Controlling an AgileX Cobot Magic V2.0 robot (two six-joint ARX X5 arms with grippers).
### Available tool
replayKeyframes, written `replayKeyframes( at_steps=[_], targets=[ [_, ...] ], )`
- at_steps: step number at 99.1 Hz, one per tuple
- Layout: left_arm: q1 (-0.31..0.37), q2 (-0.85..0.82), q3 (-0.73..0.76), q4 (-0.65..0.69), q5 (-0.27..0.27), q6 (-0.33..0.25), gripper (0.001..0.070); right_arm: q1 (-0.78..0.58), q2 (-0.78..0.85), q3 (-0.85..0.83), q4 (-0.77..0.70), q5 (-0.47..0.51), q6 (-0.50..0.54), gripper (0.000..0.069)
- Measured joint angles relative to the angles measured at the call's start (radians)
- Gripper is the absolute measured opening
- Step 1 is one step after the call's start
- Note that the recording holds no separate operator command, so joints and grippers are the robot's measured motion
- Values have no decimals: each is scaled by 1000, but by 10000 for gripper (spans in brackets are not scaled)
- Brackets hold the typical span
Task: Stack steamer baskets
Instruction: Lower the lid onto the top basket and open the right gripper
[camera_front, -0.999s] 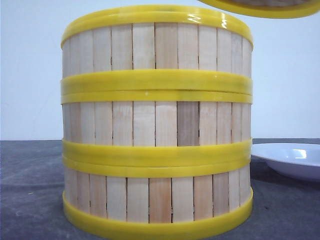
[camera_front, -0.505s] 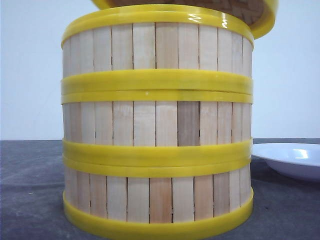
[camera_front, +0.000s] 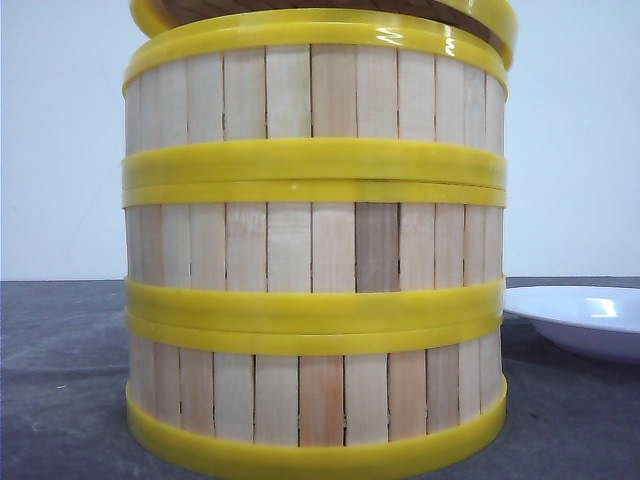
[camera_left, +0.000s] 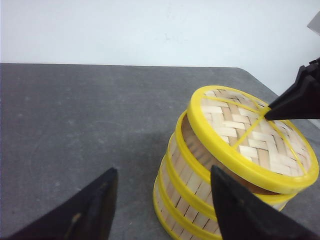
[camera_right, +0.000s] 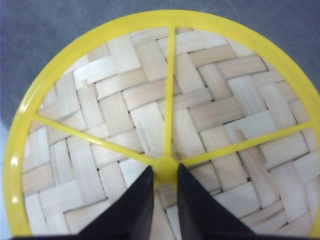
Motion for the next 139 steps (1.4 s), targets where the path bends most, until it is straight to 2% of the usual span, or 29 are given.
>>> replayKeyframes(
  at_steps=[35, 139],
  targets=[
    [0, 0, 0, -2, 0, 0, 346, 6, 52, 21, -45, 29, -7, 51],
    [0, -1, 0, -29, 0, 0, 346, 17, 98, 23, -38, 28, -11, 56]
  ],
)
